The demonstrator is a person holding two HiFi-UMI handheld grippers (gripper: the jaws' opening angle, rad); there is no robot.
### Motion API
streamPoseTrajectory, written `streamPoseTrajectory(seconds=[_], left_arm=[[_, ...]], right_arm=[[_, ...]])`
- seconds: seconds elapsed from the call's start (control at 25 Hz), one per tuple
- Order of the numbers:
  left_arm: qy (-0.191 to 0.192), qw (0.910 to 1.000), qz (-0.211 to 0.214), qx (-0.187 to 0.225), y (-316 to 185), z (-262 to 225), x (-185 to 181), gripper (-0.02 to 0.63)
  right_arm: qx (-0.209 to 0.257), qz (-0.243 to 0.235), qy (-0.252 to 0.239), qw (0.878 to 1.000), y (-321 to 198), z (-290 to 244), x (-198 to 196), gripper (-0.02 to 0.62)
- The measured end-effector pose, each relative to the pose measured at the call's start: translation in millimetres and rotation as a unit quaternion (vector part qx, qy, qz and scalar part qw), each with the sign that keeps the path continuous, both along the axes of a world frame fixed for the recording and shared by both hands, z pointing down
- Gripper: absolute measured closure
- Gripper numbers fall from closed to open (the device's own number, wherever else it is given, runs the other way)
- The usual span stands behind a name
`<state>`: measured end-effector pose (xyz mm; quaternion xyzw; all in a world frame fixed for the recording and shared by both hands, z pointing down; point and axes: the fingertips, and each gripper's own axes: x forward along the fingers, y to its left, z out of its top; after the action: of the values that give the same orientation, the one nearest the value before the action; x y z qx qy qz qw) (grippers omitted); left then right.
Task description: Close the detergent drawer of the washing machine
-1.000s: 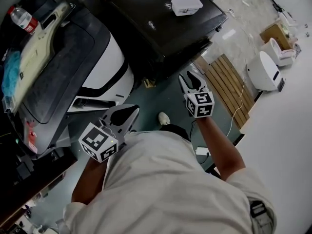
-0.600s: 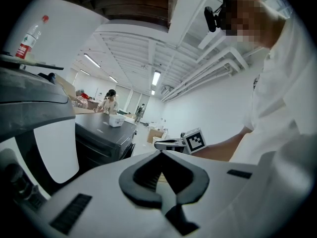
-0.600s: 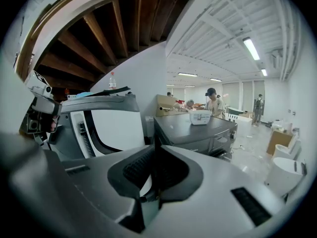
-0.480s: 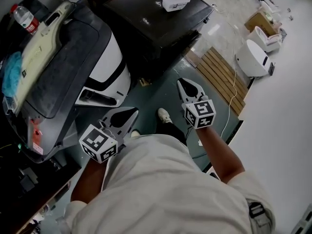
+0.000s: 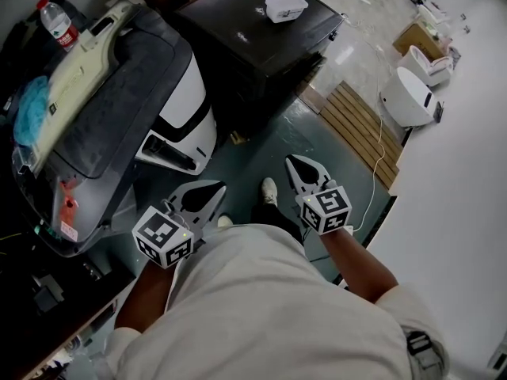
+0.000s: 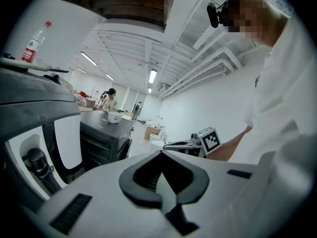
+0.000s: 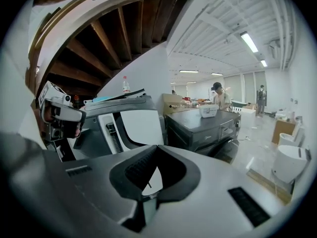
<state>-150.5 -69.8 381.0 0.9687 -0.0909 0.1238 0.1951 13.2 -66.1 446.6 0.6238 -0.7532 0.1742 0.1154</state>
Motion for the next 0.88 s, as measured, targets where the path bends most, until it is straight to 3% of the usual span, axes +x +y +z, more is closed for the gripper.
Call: streamPoseTrajectory(seconds=[0.88], left_arm=[[-0.002,1.0000,0.002,0.005,21.9,2.9,-25.7,0.612]], right_arm=[[0.011,-0.031,0.001,0.999,35.2,-20.3,-44.9,0.591]])
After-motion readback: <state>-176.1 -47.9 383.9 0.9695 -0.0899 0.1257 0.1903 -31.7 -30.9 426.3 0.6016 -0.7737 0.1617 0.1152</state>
